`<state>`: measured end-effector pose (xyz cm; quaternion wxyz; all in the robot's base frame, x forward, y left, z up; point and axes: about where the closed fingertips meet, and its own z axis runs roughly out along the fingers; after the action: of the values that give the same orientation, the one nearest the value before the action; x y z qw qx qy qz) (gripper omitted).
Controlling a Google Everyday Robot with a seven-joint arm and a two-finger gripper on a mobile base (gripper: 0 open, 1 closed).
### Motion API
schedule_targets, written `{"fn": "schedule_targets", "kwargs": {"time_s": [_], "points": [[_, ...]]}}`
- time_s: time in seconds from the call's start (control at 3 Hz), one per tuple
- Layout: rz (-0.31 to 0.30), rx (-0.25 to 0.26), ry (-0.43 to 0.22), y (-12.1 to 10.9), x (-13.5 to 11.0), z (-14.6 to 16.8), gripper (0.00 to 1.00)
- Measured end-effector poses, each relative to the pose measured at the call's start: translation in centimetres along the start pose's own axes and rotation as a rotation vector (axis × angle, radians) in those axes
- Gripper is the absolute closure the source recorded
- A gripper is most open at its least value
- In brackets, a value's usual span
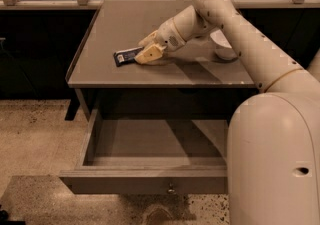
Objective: Place rxbar blueberry into top drawer
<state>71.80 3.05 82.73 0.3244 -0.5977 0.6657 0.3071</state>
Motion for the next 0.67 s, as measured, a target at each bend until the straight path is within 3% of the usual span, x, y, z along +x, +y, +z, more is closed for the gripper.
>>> {"fn": "schedule_targets", "kwargs": {"time_s": [0.33, 0.67], "points": [[0.043, 0.020, 0.013, 1.6, 0.0, -1.9, 1.00], [0.107, 0.043, 0.075, 4.8, 0.2, -3.7, 1.00]]}}
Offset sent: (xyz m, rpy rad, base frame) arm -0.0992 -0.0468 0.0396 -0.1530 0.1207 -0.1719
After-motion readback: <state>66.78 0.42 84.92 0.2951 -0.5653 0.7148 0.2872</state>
